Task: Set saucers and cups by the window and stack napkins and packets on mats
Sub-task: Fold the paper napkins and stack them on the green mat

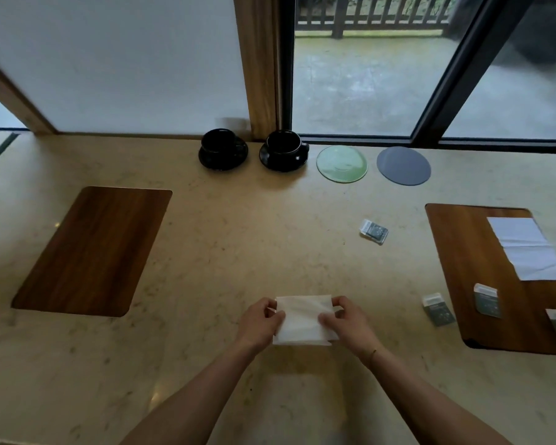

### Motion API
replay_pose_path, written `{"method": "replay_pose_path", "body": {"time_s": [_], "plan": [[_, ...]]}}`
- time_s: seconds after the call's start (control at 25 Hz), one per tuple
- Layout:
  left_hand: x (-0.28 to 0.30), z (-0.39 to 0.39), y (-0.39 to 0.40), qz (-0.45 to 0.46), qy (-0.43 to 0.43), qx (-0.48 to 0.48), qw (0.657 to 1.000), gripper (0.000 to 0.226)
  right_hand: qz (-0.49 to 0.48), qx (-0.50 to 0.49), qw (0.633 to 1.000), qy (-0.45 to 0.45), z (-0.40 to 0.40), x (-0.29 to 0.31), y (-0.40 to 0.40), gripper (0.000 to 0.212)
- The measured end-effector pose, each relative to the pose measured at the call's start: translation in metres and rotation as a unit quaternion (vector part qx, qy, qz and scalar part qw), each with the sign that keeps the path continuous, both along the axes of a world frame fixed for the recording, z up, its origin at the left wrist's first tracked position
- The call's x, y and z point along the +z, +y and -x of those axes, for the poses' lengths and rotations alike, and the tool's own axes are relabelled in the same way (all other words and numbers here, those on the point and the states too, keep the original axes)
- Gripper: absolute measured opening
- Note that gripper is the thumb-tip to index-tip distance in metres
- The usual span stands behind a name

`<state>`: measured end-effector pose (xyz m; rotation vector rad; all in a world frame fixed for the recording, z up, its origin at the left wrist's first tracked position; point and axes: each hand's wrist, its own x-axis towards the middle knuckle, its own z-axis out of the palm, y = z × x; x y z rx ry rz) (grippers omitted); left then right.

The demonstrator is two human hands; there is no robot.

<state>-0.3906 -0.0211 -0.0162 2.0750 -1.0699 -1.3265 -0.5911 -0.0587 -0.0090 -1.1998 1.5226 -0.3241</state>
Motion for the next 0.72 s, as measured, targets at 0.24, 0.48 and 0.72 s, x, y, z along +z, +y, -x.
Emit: {"method": "replay_pose_path", "body": {"time_s": [0.24,0.48,0.72], "plan": [[-0.005,-0.003,0.0,0.007,-0.064,-0.048,0.997,0.024,0.002,0.039,0.997,0.062,0.003,-0.022,0.005,0.032],[-0.013,-0.005,0.004,0.032,-0.079,-0.07,0.994,0.025,0.045,0.073,0.99,0.114,0.001,-0.025,0.005,0.032],[-0.02,-0.003,0.005,0.044,-0.089,-0.069,0.993,0.024,0.062,0.072,0.987,0.128,0.001,-0.023,0.003,0.029]]}}
